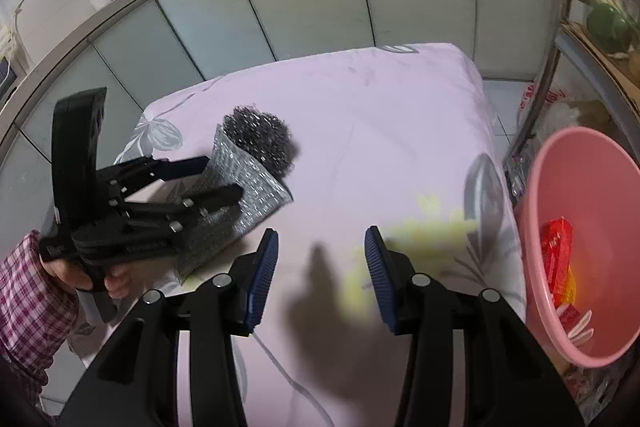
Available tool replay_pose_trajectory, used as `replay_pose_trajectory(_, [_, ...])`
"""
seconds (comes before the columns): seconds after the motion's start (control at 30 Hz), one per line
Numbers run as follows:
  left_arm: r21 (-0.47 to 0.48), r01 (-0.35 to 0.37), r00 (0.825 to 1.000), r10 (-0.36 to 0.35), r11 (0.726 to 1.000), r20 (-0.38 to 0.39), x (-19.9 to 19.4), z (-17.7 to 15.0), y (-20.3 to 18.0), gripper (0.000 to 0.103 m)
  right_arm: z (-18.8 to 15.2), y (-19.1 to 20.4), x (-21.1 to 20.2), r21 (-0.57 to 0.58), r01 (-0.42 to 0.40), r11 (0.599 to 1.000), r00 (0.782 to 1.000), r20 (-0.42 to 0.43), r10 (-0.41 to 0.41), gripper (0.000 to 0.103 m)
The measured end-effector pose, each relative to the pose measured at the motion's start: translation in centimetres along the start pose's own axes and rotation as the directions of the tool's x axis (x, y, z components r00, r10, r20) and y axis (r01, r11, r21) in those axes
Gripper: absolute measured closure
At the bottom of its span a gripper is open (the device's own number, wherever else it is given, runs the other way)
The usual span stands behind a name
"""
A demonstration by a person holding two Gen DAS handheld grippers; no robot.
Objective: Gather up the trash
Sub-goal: 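Grasp the silver mesh pad with the left gripper while the right gripper grasps the steel wool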
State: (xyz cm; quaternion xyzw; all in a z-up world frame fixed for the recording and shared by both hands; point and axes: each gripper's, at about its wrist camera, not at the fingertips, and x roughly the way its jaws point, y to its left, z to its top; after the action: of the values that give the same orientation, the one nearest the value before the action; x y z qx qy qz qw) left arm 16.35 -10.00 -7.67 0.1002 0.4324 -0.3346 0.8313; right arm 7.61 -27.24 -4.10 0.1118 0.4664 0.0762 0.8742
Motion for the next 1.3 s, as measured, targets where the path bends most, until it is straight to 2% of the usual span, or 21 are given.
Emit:
replay_pose_trajectory(0.1, [0.012, -0.012, 1.000, 0.012, 1.000, 0.018, -0.1, -0.3, -0.2, 0.050, 0.5, 0.2, 0.4, -0.008, -0.004, 1.000, 1.000, -0.002, 0.004, 0.057])
replay_pose_trajectory(0.17, [0.007, -0.010, 1.000, 0.009, 1.000, 0.023, -0.3, -0.5, -0.2, 0.065, 0.7, 0.2, 0.7, -0.007, -0.008, 1.000, 1.000, -0.005, 0.008, 0.057])
replay_pose_trajectory(0.27, [-0.027, 0.026, 0.999, -0.026, 0.999, 0.020, -0.9, -0.9, 0.3, 0.081, 1.0, 0.4, 1.1, -0.005, -0.019, 1.000, 1.000, -0.008, 0.019, 0.057])
replay_pose_trajectory(0.3, [-0.037, 0.035, 0.999, -0.034, 0.999, 0.025, -1.2, -1.1, 0.4, 0.088, 1.1, 0.4, 1.2, -0.006, -0.022, 1.000, 1.000, -0.008, 0.022, 0.057])
replay_pose_trajectory(0.37, [-0.049, 0.043, 0.999, -0.041, 0.998, 0.032, -1.6, -1.4, 0.5, 0.096, 1.4, 0.7, 1.6, -0.008, -0.029, 1.000, 1.000, -0.008, 0.029, 0.057])
replay_pose_trajectory(0.57, [-0.120, 0.092, 0.992, -0.081, 0.988, 0.099, -4.6, -2.7, 1.1, 0.098, 2.9, 2.0, 2.2, -0.030, -0.068, 0.997, 0.998, 0.002, 0.068, 0.057])
replay_pose_trajectory(0.67, [-0.161, 0.099, 0.988, -0.077, 0.982, 0.137, -6.7, -3.7, 1.5, 0.098, 3.8, 3.2, 2.7, -0.056, -0.077, 0.995, 0.997, 0.004, 0.078, 0.057])
replay_pose_trajectory(0.93, [-0.269, 0.054, 0.985, -0.007, 0.962, 0.172, -10.8, -6.9, 3.5, 0.098, 4.5, 5.7, 5.6, -0.107, -0.098, 0.990, 0.995, -0.046, 0.093, 0.057])
replay_pose_trajectory(1.07, [-0.316, 0.027, 0.982, 0.034, 0.948, 0.185, -12.5, -8.2, 4.3, 0.098, 4.4, 6.2, 6.8, -0.089, -0.122, 0.988, 0.990, -0.078, 0.115, 0.057])
replay_pose_trajectory(1.3, [-0.354, 0.012, 0.983, 0.054, 0.935, 0.177, -13.3, -9.3, 4.4, 0.098, 4.1, 7.1, 8.3, -0.074, -0.134, 0.988, 0.987, -0.098, 0.127, 0.057])
